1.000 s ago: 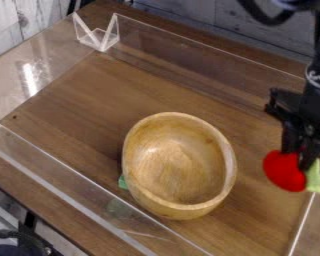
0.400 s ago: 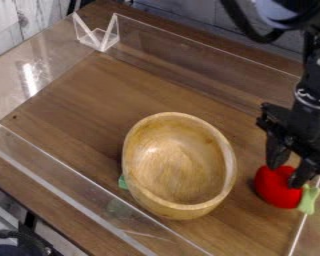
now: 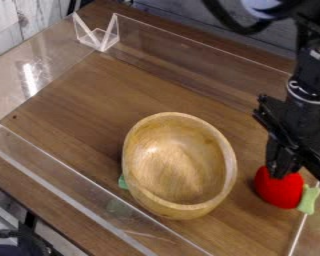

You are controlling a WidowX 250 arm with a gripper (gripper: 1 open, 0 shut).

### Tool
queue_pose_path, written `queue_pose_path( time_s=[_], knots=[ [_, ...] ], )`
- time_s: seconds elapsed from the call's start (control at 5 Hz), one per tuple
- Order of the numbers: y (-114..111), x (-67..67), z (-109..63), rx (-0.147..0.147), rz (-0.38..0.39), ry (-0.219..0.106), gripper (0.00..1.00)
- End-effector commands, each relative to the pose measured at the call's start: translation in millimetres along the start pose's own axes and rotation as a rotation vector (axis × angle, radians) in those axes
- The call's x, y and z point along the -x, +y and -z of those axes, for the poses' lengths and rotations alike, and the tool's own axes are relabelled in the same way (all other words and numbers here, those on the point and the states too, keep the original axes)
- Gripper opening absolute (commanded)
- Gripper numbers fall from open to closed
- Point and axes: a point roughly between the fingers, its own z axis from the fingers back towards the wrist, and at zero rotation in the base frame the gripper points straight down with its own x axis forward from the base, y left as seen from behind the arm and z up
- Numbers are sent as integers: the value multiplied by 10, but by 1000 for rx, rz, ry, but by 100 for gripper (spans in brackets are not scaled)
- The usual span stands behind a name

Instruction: Move the red object to the right side of the table

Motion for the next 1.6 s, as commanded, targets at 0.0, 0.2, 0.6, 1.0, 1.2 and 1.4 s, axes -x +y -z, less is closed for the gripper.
queue_pose_path(
  time_s=[0.0,0.2,0.6,1.0,1.2,1.4],
  knots=[
    [-56,-72,-153,-20,8,-59,0],
    [-93,-83,-135,-29,1,-60,0],
    [-159,-55,-184,-31,8,-63,100],
    [-143,68,-378,-21,11,-70,100],
    [-73,100,-558,-21,18,-88,100],
    [-37,94,-743,-37,-46,-118,100]
  ],
)
